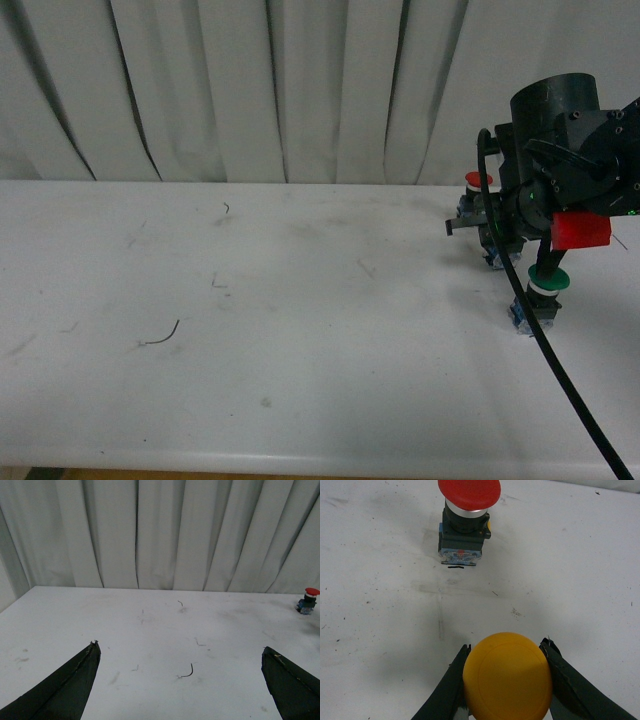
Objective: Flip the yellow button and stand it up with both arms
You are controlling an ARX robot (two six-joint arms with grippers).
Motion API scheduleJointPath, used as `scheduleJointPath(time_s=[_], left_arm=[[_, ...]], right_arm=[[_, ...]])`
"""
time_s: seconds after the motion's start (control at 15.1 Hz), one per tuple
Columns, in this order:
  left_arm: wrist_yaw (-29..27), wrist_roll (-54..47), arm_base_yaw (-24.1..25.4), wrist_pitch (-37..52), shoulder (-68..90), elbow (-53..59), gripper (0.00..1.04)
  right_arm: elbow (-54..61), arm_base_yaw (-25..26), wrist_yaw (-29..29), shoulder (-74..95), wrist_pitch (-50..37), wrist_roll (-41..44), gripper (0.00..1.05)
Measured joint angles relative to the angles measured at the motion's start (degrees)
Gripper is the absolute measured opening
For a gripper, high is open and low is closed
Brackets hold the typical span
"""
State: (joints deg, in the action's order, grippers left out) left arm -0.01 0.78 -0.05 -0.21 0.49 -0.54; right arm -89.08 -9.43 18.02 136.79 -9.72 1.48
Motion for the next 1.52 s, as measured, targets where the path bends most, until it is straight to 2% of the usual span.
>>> scheduleJointPath(time_s=[0.33, 0.66, 0.73, 0.79, 0.93, 1.06, 1.26, 1.52], left_arm=[[0.0, 0.0, 0.0, 0.0, 0.0, 0.0, 0.98], [0.0, 0.0, 0.0, 0.0, 0.0, 0.0, 0.98], [0.0, 0.0, 0.0, 0.0, 0.0, 0.0, 0.98], [0.0, 0.0, 0.0, 0.0, 0.0, 0.0, 0.98], [0.0, 0.0, 0.0, 0.0, 0.0, 0.0, 0.98], [0.0, 0.0, 0.0, 0.0, 0.0, 0.0, 0.98], [0.0, 0.0, 0.0, 0.0, 0.0, 0.0, 0.98], [0.0, 0.0, 0.0, 0.0, 0.0, 0.0, 0.98]], right_arm=[[0.0, 0.0, 0.1, 0.6, 0.3, 0.0, 0.36], [0.0, 0.0, -0.1, 1.1, 0.2, -0.4, 0.92], [0.0, 0.0, -0.5, 1.1, -0.3, -0.6, 1.00], [0.0, 0.0, -1.2, 1.0, -0.7, -0.8, 0.97], [1.0, 0.2, -2.8, -0.1, -2.1, -1.2, 0.98], [8.5, 3.9, -10.3, -10.4, -9.7, -5.0, 0.98], [16.4, 8.2, -15.9, -20.7, -15.8, -7.7, 0.98], [32.4, 13.1, -27.5, -38.9, -27.0, -13.2, 0.98]])
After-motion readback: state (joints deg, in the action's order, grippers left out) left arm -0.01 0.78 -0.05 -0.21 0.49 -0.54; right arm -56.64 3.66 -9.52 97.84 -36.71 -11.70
